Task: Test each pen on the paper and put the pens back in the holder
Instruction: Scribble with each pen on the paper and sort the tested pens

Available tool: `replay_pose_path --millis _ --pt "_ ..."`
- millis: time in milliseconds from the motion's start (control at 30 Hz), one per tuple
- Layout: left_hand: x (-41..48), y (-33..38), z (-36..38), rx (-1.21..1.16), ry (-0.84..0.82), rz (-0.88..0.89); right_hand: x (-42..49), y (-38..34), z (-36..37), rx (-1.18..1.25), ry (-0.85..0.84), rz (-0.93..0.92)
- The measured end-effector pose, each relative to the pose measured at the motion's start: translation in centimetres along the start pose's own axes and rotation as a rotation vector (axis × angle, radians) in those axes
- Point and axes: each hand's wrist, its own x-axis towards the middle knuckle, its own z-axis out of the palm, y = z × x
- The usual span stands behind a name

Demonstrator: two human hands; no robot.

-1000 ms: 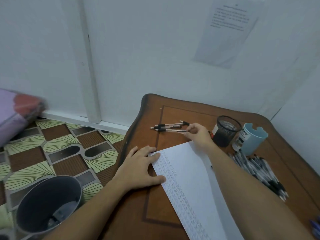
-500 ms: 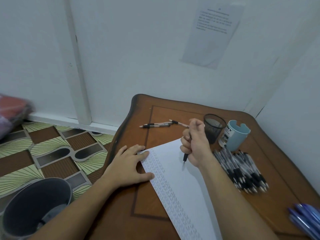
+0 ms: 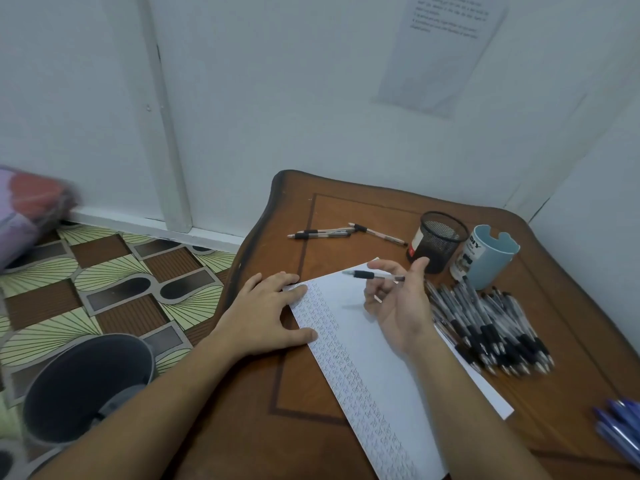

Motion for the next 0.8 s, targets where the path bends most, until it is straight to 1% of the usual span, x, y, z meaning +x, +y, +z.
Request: replay_pose_path --millis 100,233,300,367,467,533,667,800 --pt "0.1 0.0 -0.1 0.003 -0.018 -0.007 -0.4 0.8 -0.5 -0.093 -0.03 -0.025" --pt "0.1 0.0 0.0 0.002 -0.019 -0.009 -0.6 1.5 -1.1 -0.184 -0.112 -0.128" --pt "0.1 -0.1 0.0 0.004 -0.022 -0.008 -0.6 1.6 -1.0 -0.262 -0.116 -0.125" --pt "0.2 0.0 -0.1 0.014 -0.034 -0.013 -0.6 1.8 -0.7 -0.339 -0.156 -0.118" --pt "0.2 0.2 -0.1 0.018 -0.043 -0.018 -1.1 1.9 -0.3 -0.334 -0.217 -0.104" --pt "0.2 0.1 -0.1 0.016 -0.034 -0.009 -1.2 2.1 -0.2 -0.318 -0.197 -0.118" --pt "0.1 0.1 0.1 0.025 -0.032 -0.005 -1.0 2.9 -0.2 -0.445 -0.12 -0.156" --pt "0.1 0.0 0.1 0.023 -0.029 -0.007 -0.9 3.4 -0.1 -0.541 -0.109 -0.183"
